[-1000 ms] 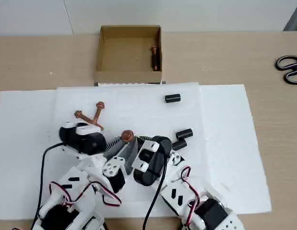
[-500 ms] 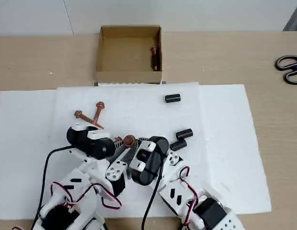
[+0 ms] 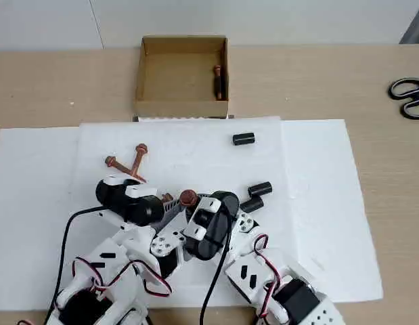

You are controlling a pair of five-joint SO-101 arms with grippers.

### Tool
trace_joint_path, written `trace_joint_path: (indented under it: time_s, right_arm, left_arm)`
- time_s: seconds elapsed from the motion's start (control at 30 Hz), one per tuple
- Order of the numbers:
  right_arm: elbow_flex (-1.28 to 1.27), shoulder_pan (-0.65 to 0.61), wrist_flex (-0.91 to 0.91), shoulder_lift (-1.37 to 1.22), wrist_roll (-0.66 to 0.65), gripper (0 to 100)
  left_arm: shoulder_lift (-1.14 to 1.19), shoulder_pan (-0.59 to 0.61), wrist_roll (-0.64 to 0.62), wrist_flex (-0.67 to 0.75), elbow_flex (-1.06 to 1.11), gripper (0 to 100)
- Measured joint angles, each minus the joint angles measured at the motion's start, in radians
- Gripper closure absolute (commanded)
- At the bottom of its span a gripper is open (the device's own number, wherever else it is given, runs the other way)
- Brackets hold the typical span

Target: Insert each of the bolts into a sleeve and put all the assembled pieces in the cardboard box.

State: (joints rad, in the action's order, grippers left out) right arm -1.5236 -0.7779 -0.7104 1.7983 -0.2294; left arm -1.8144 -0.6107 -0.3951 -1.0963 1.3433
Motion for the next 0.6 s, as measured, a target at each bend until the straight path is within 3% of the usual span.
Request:
trace_joint_path:
  time_s: [0.6]
  right_arm:
    - [0.000,-0.006,0.008,0.002,0.000,99.5]
  left_arm:
    - [0.006,0.158,0.169,-0.023,0.017,79]
